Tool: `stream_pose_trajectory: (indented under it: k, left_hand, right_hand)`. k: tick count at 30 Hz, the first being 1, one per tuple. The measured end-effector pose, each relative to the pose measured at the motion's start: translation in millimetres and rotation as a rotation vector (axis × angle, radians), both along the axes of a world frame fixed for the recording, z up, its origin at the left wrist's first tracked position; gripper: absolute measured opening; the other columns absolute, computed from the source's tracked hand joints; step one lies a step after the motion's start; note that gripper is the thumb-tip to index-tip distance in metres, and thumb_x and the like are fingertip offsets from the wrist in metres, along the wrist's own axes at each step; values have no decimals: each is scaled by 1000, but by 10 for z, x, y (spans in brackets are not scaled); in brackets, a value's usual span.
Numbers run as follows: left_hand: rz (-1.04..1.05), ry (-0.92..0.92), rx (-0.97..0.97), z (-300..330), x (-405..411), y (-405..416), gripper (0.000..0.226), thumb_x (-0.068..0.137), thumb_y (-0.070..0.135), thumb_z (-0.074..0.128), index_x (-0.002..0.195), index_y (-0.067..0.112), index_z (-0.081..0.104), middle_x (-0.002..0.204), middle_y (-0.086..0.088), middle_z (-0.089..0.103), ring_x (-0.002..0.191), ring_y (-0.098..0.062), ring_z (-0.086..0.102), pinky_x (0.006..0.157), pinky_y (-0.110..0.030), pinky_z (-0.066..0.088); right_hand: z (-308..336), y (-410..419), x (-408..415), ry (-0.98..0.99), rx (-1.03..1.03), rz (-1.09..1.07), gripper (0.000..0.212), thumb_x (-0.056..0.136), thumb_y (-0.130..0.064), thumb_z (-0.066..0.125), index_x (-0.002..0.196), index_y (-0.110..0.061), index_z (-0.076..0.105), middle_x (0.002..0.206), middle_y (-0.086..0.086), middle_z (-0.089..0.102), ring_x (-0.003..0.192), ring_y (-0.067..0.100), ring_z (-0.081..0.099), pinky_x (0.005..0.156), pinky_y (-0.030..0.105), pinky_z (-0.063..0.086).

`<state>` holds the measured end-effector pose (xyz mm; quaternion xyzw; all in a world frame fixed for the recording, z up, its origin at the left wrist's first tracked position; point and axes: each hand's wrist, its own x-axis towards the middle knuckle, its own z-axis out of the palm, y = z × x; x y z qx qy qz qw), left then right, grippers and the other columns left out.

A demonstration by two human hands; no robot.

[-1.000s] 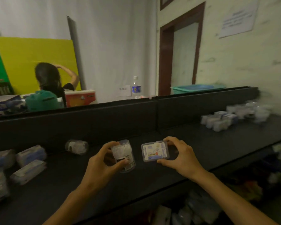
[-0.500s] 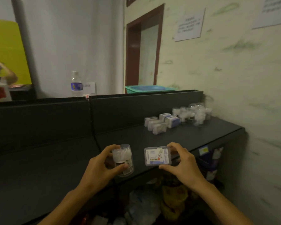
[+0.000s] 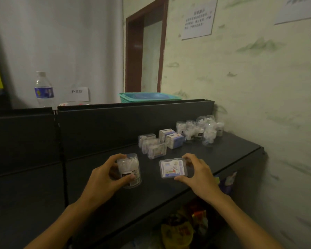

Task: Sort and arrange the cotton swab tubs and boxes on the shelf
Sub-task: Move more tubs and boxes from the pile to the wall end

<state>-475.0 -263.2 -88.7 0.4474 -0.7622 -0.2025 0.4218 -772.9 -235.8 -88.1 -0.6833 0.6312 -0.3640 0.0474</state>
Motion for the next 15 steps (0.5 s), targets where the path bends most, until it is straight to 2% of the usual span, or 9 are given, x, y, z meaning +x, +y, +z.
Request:
stream_pose_trajectory:
  k: [5,10,15]
  left_hand:
    - [16,26,-6,84,-96,-450,57,71,36,73,113,52,38,102,16,56,86,-2,61,66,-16,50]
    - [33,35,-63,212,-189,-780,59,72,33,73,113,54,36,100,20,54,85,9,58,62,-9,48]
    - [36,43,-94,326,-327,-1004,61,71,31,75,118,45,39,99,18,53,87,11,57,64,-3,47]
  right_hand:
    - [-4,-589,-71,62,114,24,64,72,-35,80,122,-32,40,113,-9,45,111,13,48,90,29,46]
    - [-67,-1053,-165,72,163,62,62,70,-40,81,110,-37,34,117,-2,50,107,14,50,86,30,48]
    - [-152,-1248,-181,44,184,116,64,71,-40,80,113,-39,32,124,-1,52,111,13,51,88,27,45]
